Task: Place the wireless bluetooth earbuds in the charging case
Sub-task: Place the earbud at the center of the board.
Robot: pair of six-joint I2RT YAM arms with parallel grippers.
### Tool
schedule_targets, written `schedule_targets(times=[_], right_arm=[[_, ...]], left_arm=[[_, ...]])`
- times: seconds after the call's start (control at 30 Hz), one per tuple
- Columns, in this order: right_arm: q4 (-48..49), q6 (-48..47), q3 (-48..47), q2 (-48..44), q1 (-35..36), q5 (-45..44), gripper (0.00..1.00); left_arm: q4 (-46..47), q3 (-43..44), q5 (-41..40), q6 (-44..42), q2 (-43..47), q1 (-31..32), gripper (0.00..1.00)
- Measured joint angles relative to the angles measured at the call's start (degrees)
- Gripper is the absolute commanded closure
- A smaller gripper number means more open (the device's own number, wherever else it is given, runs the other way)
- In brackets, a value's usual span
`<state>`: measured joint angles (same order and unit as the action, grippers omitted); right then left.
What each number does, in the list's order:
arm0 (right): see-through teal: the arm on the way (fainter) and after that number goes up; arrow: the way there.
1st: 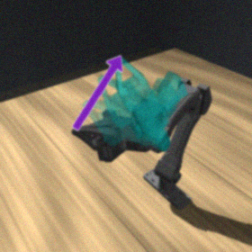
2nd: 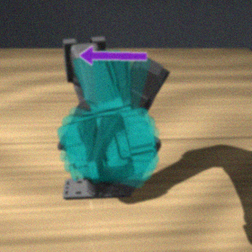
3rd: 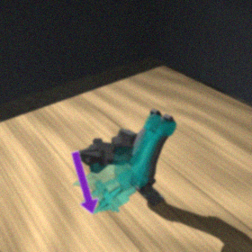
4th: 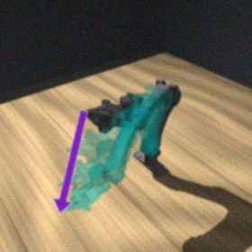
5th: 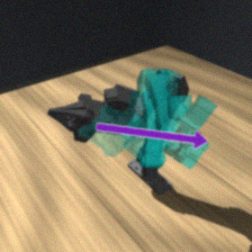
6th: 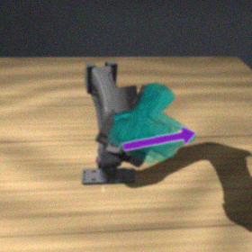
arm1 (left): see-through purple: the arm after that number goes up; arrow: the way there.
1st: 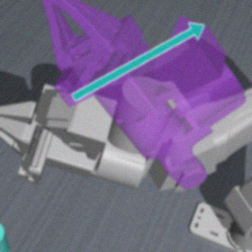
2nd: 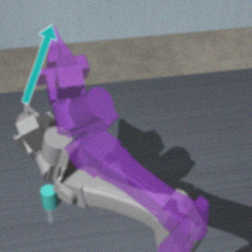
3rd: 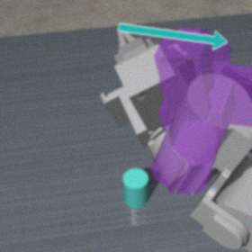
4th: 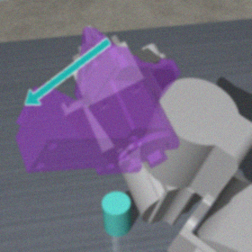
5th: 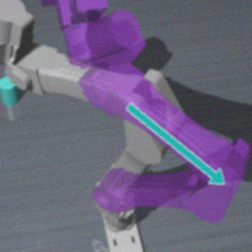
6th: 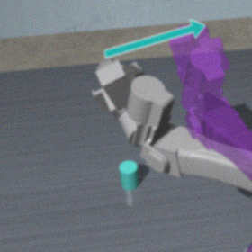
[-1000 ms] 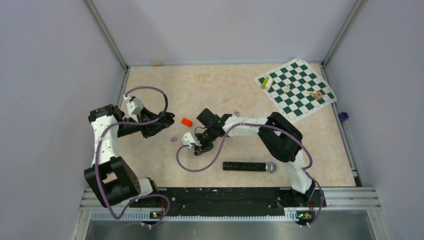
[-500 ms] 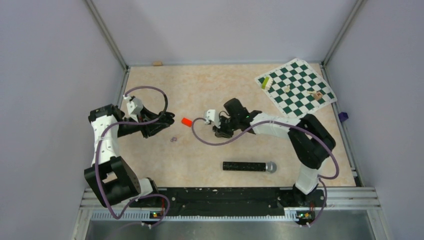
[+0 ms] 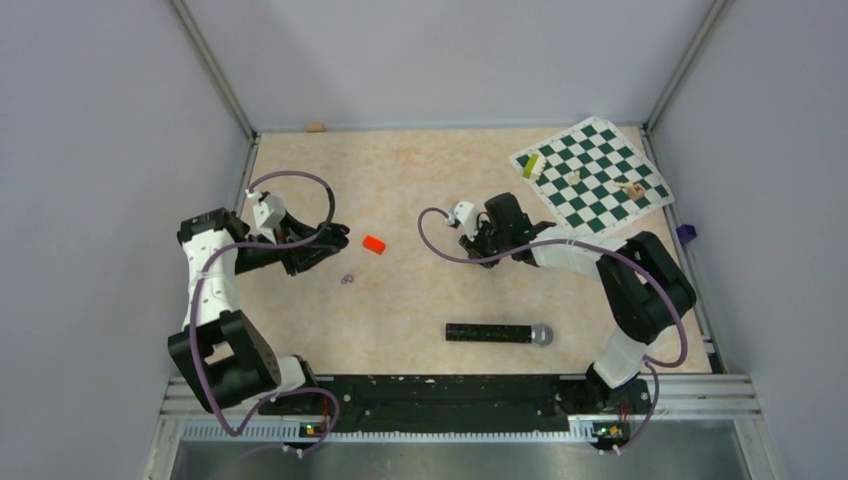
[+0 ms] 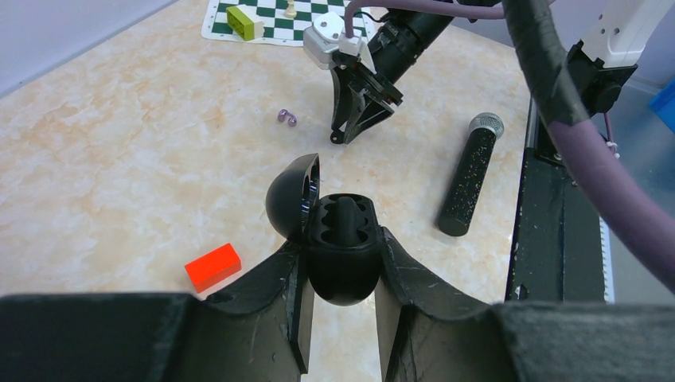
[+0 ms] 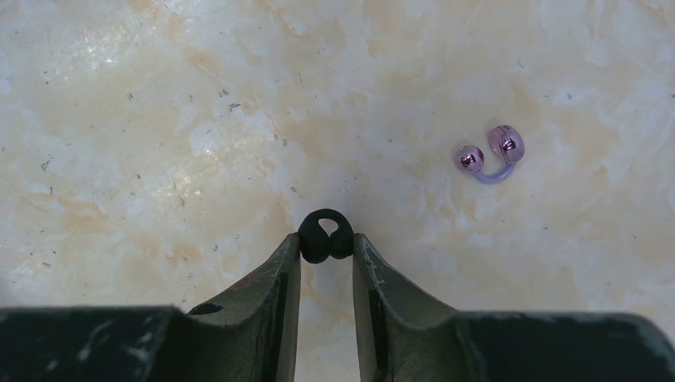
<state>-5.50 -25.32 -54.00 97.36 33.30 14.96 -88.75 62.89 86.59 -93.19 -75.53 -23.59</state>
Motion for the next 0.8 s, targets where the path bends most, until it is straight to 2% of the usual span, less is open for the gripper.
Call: schedule_targets(times=[0.33, 0.43, 0.57, 0.8], right_arm=[[-4.59, 1.77, -2.89, 3.39, -0.11, -0.70, 0.63], [-6.21, 2.34, -4.57, 4.15, -0.11, -1.22, 0.57], [-7.63, 2.97, -4.66, 4.15, -0.11, 0.11, 0.43], [-8.17, 3.52, -4.83, 4.13, -0.20, 4.57, 0.36]], left_arm=[[0.00, 0.00, 0.17, 0.00, 0.02, 0.00, 1.00], [0.00, 0.00, 0.17, 0.00, 0.07, 0.00, 1.00], [0.00, 0.00, 0.15, 0.00, 0.07, 0.00, 1.00], [-0.02, 0.00, 0.28, 0.00, 0.92, 0.00, 1.00]])
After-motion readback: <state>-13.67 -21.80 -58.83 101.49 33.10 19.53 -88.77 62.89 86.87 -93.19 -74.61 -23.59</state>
